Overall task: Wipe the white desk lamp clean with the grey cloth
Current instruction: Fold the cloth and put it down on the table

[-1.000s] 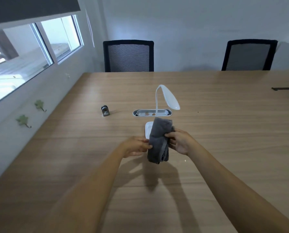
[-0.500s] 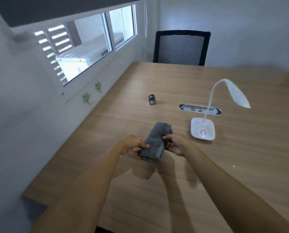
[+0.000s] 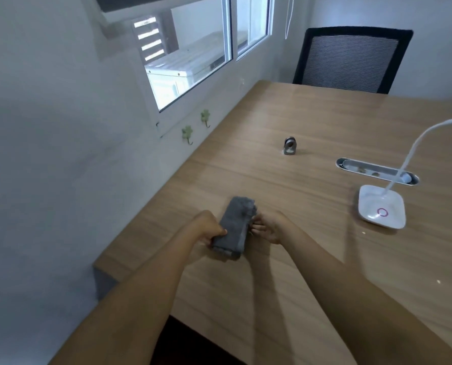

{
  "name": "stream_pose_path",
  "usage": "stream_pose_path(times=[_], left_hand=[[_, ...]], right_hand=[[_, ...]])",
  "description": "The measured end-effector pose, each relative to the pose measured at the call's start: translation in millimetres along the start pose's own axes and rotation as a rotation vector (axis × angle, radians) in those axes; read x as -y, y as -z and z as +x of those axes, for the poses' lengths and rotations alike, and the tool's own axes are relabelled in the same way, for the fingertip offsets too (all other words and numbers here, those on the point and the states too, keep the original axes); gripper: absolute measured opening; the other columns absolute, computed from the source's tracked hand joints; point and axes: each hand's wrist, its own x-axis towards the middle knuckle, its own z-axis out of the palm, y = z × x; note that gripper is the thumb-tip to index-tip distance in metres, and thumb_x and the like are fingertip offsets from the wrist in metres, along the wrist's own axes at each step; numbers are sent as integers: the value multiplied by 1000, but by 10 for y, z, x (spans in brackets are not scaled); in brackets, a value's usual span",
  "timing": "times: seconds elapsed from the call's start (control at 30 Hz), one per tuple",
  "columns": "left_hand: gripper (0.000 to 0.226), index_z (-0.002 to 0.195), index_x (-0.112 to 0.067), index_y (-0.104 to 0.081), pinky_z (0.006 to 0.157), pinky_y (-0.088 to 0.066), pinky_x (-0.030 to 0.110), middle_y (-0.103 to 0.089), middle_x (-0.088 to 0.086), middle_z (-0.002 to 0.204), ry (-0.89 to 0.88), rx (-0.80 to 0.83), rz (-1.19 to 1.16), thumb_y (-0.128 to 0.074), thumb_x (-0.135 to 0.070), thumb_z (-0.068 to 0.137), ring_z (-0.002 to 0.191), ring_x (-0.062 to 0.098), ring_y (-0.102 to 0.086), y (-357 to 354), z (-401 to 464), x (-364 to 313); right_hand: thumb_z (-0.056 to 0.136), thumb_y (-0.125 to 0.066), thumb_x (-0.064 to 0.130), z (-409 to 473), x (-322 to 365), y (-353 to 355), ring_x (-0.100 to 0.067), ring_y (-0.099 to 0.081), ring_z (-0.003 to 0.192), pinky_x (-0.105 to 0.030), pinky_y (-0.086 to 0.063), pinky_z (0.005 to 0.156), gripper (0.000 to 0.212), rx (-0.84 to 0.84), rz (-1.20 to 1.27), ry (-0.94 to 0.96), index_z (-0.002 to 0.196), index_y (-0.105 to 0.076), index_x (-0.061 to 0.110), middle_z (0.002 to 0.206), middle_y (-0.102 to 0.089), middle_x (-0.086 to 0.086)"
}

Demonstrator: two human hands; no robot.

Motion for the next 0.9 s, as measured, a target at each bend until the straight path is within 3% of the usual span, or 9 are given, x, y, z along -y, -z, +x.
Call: stream_pose_path(times=[0.07, 0.17, 0.27, 0.33, 0.43, 0.5, 0.6, 0.7, 0.9], left_hand=[[40, 102, 7, -65, 75, -54, 34, -69, 21, 99, -31, -31, 180, -67, -26, 80, 86, 30, -67, 18, 2, -21], [36, 104, 2, -64, 73, -49, 29, -68, 20, 108, -97, -99, 338, -63, -25, 79, 99, 31, -65, 49, 10, -198], [36, 111, -3, -65, 83, -53, 36, -67, 17, 112, -220, -117, 377, -60, -24, 82, 102, 31, -64, -31, 28, -543], [42, 118, -3, -60, 94, -51, 40, -61, 16, 123, -298, -117, 398, -58, -30, 86, 108, 31, -60, -192, 15, -814], [56, 135, -9, -46, 100, -47, 42, -47, 13, 138, -363, -124, 504, -52, -41, 90, 121, 32, -52, -498, -49, -1166], [57, 138, -10, -43, 100, -45, 40, -43, 13, 142, -416, -97, 543, -49, -42, 91, 124, 32, -50, -726, -81, -1391], [60, 143, -9, -39, 102, -41, 37, -38, 14, 146, -467, -40, 595, -47, -42, 92, 128, 32, -47, -1009, -130, -1681], [63, 146, -11, -34, 109, -36, 37, -32, 15, 151, -502, -8, 641, -47, -42, 92, 135, 32, -41, -1230, -166, -1867], [65, 150, -11, -24, 116, -25, 37, -22, 15, 157, -523, -22, 707, -40, -42, 95, 143, 31, -27, -1465, -179, -1891]], right_hand=[[95, -36, -5, -23, -20, 34, -29, -62, 99, -36, -43, 107, 25, 9, 1, 2, 94, -60, -1, 83, -60, -14], [92, -39, -9, -135, -7, 144, -40, -61, 111, -40, -55, 88, 41, -45, -2, 55, 133, -44, -12, 122, -60, -32], [92, -41, -7, -256, 51, 439, -23, -61, 70, -40, -52, 97, 41, -84, 25, 129, 132, -48, -7, 96, -68, -21], [93, -42, -4, -337, 92, 766, -25, -66, 87, -39, -46, 104, 36, -120, 47, 168, 126, -54, 5, 113, -67, -20], [94, -40, -1, -518, 126, 1328, -16, -53, 65, -29, -47, 78, 28, -200, 50, 202, 110, -52, 19, 76, -56, -6], [91, -44, 0, -662, 89, 1775, -17, -48, 64, -28, -46, 70, 28, -297, -51, 245, 111, -59, 14, 74, -50, -6], [87, -50, 4, -870, -52, 2352, -22, -53, 77, -31, -43, 76, 31, -474, -257, 280, 114, -61, -5, 84, -56, -8], [85, -52, 9, -1059, -213, 2774, -27, -60, 104, -31, -47, 90, 39, -637, -407, 262, 121, -61, -2, 112, -65, -15], [93, -44, 22, -1262, -609, 3230, -36, -29, 135, -42, -34, 111, 44, -805, -928, 136, 135, -46, 10, 146, -36, -16]])
